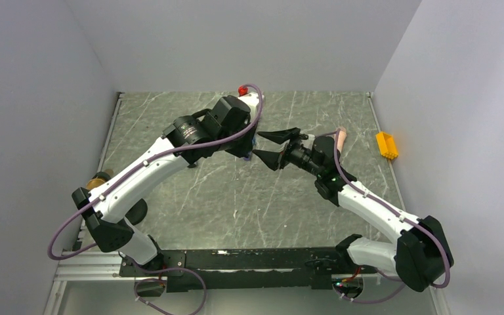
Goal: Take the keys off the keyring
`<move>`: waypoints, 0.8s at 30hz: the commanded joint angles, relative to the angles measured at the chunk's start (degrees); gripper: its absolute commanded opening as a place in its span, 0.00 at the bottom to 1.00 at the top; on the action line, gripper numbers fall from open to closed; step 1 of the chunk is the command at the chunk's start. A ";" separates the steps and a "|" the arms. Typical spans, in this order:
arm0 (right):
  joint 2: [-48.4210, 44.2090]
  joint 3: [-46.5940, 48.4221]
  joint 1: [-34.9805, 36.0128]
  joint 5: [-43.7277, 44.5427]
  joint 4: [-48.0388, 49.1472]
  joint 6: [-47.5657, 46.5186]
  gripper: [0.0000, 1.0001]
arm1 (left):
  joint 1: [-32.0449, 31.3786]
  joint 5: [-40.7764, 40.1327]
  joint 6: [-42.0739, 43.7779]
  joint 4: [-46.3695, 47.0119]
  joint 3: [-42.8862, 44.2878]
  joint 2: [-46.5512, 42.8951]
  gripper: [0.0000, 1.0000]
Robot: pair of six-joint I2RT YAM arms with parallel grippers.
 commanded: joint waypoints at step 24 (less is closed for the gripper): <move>1.56 0.44 1.88 -0.78 7.11 14.22 0.85 | 0.14 -2.96 1.12 1.67 2.49 -2.88 0.00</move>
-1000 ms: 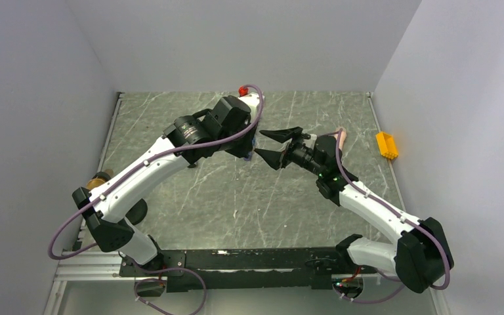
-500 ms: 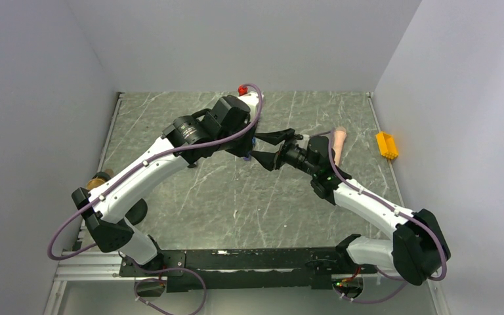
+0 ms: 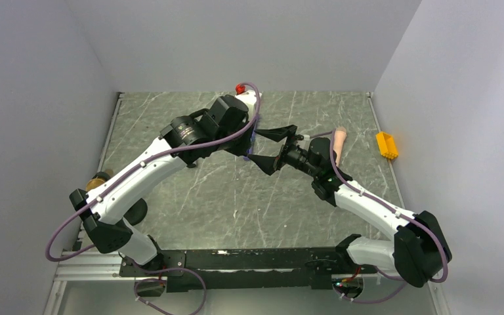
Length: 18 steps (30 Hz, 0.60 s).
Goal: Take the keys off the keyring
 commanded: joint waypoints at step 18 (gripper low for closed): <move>5.89 8.22 0.26 -2.29 3.00 13.08 0.38 | 0.10 -0.69 -0.26 2.88 0.29 -3.74 0.00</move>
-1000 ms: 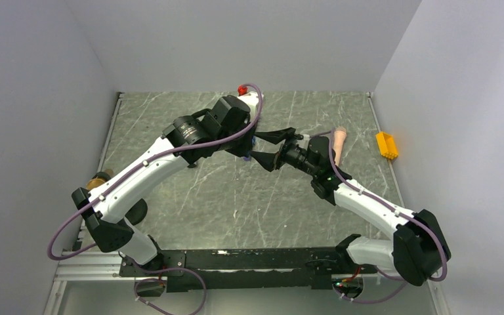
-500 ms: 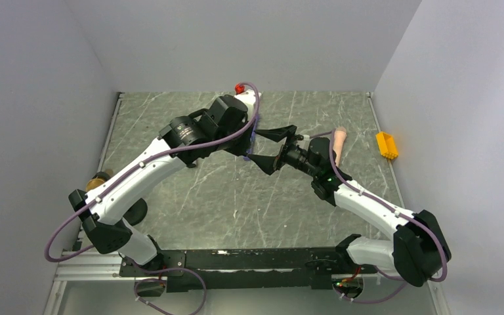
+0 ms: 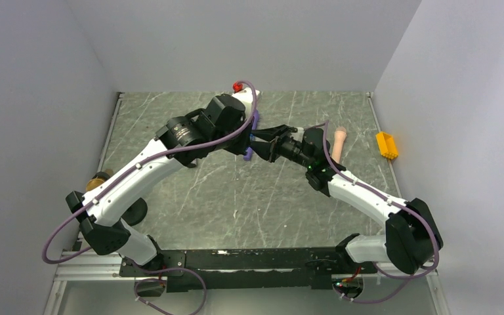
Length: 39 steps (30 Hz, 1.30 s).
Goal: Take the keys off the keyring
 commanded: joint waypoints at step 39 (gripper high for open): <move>-2.59 3.93 -2.00 -1.54 1.10 5.17 0.00 | 0.14 -0.63 -3.60 1.68 -9.23 -14.86 0.67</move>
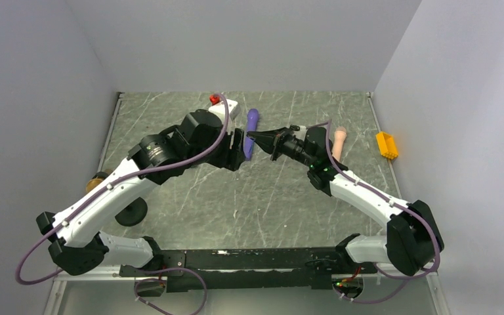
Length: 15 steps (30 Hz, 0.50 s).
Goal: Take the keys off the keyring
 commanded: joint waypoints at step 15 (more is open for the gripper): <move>-2.38 25.71 -2.74 -8.16 -18.10 -38.23 0.00 | 8.17 24.88 -4.18 10.01 10.01 -6.43 0.47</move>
